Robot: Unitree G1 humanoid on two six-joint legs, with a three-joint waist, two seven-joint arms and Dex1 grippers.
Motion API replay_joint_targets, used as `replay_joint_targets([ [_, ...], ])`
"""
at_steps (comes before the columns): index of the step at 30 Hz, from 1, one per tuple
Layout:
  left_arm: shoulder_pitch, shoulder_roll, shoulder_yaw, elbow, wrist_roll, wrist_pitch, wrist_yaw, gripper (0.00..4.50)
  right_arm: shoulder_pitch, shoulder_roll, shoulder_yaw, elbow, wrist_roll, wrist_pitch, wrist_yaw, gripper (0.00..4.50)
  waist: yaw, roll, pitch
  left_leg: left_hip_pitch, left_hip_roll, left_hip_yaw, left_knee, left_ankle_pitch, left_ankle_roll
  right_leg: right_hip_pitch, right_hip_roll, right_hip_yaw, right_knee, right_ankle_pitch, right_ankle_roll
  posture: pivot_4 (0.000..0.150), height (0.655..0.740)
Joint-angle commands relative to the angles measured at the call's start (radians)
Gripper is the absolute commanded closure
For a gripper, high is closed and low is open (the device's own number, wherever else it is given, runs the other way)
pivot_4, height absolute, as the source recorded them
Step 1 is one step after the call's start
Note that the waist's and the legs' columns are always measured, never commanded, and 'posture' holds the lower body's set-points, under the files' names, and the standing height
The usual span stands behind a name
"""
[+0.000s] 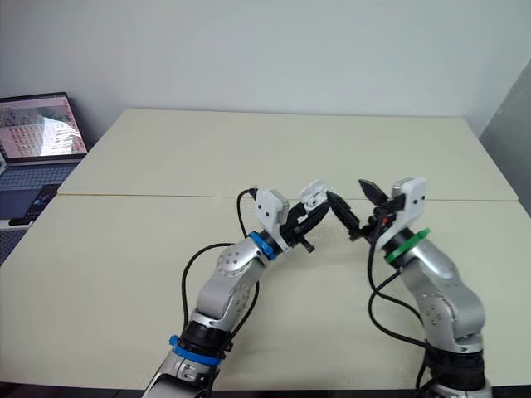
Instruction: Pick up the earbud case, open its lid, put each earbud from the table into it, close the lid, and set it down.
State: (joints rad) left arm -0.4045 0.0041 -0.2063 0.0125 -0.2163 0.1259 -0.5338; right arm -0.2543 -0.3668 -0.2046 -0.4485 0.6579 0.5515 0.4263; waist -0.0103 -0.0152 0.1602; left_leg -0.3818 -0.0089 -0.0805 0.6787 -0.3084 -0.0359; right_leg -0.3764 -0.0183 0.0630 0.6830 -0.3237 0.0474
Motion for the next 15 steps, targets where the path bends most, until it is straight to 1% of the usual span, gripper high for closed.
replay_joint_targets([
  [1, 0.019, 0.033, 0.002, -0.068, -0.013, 0.020, -0.020, 3.68, 0.004, -0.073, -0.094, 0.010, 0.048, -0.015, 0.061, 0.03, 0.001, 0.000, 0.000, 0.000, 0.000, 0.000, 0.000, 0.000, 0.000, 0.000, 0.000, 0.000, 0.000, 0.000, 0.000, 0.150, 0.7400],
  [5, 0.058, 0.092, 0.002, -0.113, -0.028, 0.076, -0.047, 3.68, 0.063, -0.224, -0.142, 0.127, -0.002, 0.001, 0.141, 0.03, 0.003, 0.000, 0.000, 0.000, 0.000, 0.000, 0.000, 0.000, 0.000, 0.001, 0.000, 0.000, -0.001, 0.000, 0.000, 0.150, 0.7400],
  [8, 0.098, 0.150, -0.010, -0.156, -0.033, 0.110, -0.085, 3.68, 0.136, -0.357, -0.109, 0.258, -0.103, -0.020, 0.227, 0.03, 0.005, 0.000, 0.000, 0.001, 0.000, 0.000, 0.000, 0.000, 0.000, 0.002, 0.000, 0.001, -0.001, 0.000, 0.000, 0.150, 0.7400],
  [10, 0.125, 0.194, -0.020, -0.190, -0.043, 0.128, -0.125, 3.68, 0.183, -0.449, -0.058, 0.329, -0.186, -0.054, 0.297, 0.03, 0.006, 0.000, 0.000, 0.001, 0.000, 0.001, 0.000, 0.000, 0.000, 0.002, 0.000, 0.001, -0.001, 0.000, 0.000, 0.150, 0.7400],
  [13, 0.160, 0.243, -0.029, -0.238, -0.056, 0.150, -0.170, 3.68, 0.202, -0.526, -0.017, 0.389, -0.239, -0.046, 0.355, 0.03, 0.002, 0.001, 0.000, 0.001, 0.000, 0.001, 0.000, 0.000, 0.000, 0.002, 0.000, 0.002, -0.001, 0.000, 0.000, 0.150, 0.7400],
  [15, 0.180, 0.266, -0.032, -0.264, -0.065, 0.160, -0.187, 3.68, 0.189, -0.550, 0.005, 0.423, -0.267, -0.052, 0.378, 0.03, -0.001, 0.002, 0.000, 0.002, 0.001, 0.002, 0.000, 0.000, 0.000, 0.002, 0.000, 0.003, -0.001, 0.000, 0.000, 0.150, 0.7400],
])
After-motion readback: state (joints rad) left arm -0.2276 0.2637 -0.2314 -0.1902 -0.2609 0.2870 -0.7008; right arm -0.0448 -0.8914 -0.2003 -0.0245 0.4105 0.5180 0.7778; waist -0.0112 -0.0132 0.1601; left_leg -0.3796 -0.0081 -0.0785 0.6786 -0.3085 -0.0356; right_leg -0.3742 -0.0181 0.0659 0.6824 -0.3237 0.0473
